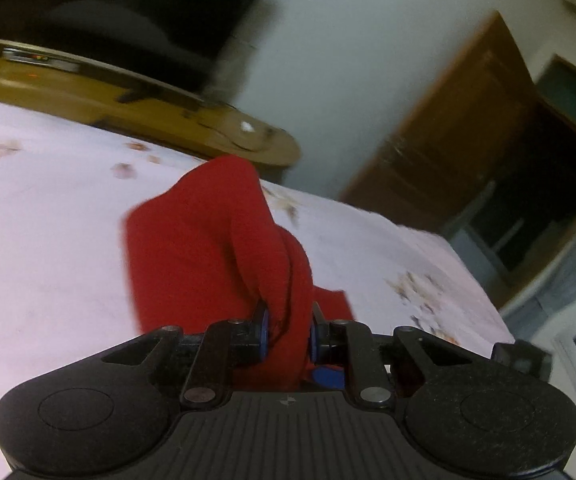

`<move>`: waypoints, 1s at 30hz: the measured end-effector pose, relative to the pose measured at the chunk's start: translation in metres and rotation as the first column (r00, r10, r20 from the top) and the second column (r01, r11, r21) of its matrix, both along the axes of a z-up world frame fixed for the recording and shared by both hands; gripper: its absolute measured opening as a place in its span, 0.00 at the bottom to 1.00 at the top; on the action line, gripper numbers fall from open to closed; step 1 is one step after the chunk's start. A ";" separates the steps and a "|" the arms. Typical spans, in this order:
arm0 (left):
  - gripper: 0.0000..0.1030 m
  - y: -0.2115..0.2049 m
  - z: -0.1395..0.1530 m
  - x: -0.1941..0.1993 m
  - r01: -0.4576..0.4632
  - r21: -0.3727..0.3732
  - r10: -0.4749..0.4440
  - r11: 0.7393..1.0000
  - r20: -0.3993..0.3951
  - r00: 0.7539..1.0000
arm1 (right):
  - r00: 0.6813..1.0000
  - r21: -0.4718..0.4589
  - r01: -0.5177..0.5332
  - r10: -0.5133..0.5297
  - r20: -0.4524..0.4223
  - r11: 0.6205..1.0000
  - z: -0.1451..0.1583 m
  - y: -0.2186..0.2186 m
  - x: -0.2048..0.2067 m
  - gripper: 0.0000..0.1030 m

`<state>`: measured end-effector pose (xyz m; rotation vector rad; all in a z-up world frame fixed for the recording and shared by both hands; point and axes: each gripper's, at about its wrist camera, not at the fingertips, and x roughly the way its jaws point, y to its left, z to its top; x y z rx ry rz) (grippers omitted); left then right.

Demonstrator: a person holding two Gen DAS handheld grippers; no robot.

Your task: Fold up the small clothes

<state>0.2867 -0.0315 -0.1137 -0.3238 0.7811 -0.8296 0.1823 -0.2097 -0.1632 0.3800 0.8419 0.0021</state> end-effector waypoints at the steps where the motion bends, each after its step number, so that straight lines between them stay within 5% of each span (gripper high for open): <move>1: 0.17 -0.015 -0.004 0.001 0.018 -0.002 -0.018 1.000 -0.011 1.000 | 1.000 0.033 0.016 -0.016 -0.002 0.999 0.001 -0.010 -0.004 0.48; 6: 0.17 -0.072 -0.039 -0.002 0.059 -0.014 -0.060 0.998 -0.096 0.994 | 0.995 0.162 0.095 -0.097 0.003 0.982 0.005 -0.065 -0.031 0.48; 10: 0.18 -0.097 -0.066 -0.010 0.063 0.074 -0.052 0.995 -0.141 0.989 | 0.990 0.234 0.142 -0.143 -0.013 0.962 -0.002 -0.092 -0.045 0.50; 15: 0.30 -0.097 -0.045 -0.018 0.057 0.160 -0.042 0.986 -0.095 0.995 | 0.988 0.351 0.156 -0.153 -0.035 0.923 -0.015 -0.103 -0.043 0.53; 17: 0.31 -0.094 -0.037 -0.022 0.070 0.166 -0.057 0.984 -0.082 0.995 | 0.985 0.397 0.165 -0.168 -0.027 0.903 -0.016 -0.103 -0.041 0.53; 20: 0.56 -0.086 -0.026 -0.029 0.079 0.113 -0.072 0.990 -0.065 0.995 | 0.984 0.426 0.167 -0.176 -0.019 0.889 -0.013 -0.108 -0.034 0.54; 25: 0.57 -0.057 -0.018 -0.034 0.034 0.114 -0.030 0.993 -0.035 0.999 | 0.991 0.425 0.126 -0.133 -0.014 0.896 -0.012 -0.103 -0.020 0.62; 30: 0.57 -0.012 -0.023 -0.024 -0.102 0.131 0.108 0.986 -0.041 0.993 | 0.996 0.432 0.090 -0.075 -0.051 0.898 -0.023 -0.087 -0.004 0.57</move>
